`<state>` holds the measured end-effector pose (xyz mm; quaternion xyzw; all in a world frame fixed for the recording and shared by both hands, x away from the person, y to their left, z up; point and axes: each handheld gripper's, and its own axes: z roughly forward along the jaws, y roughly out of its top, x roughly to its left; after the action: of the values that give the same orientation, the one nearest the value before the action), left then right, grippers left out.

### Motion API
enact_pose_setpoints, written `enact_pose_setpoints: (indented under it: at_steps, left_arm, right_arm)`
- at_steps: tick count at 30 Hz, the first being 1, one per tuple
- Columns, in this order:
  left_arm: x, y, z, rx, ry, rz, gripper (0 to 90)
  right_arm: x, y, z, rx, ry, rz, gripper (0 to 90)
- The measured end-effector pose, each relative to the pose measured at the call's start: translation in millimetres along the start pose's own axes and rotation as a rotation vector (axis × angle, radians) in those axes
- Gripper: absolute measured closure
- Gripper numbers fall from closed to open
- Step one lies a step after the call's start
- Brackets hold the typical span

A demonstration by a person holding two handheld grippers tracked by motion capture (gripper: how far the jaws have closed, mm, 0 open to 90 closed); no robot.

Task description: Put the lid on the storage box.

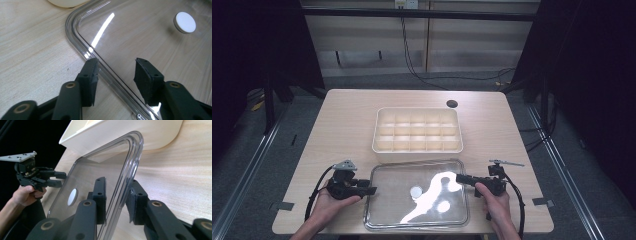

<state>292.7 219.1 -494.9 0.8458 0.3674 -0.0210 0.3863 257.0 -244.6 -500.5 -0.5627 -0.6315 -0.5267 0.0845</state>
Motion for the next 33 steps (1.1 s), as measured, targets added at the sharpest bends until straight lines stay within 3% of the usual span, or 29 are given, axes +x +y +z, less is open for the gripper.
enact_pose_setpoints:
  at_steps: [10, 13, 27, 33]
  left_arm:
    - [3.6, -0.5, -0.9, -0.017, -0.003, -0.015, 39.1]
    - [4.9, -0.4, 0.1, -0.030, -0.023, -0.045, 36.3]
    - [0.4, 1.1, 5.1, -0.026, -0.076, -0.046, 34.8]
    - [2.1, 1.0, 0.9, -0.050, -0.093, -0.072, 40.4]
  right_arm:
    - [2.6, 1.2, -4.3, -0.027, 0.019, -0.027, 74.5]
    - [4.5, 1.8, -6.0, -0.034, 0.029, -0.035, 75.0]
    - [8.2, 1.6, -8.0, -0.044, 0.043, -0.052, 75.5]
    - [9.7, 1.5, -7.8, -0.043, 0.035, -0.055, 75.4]
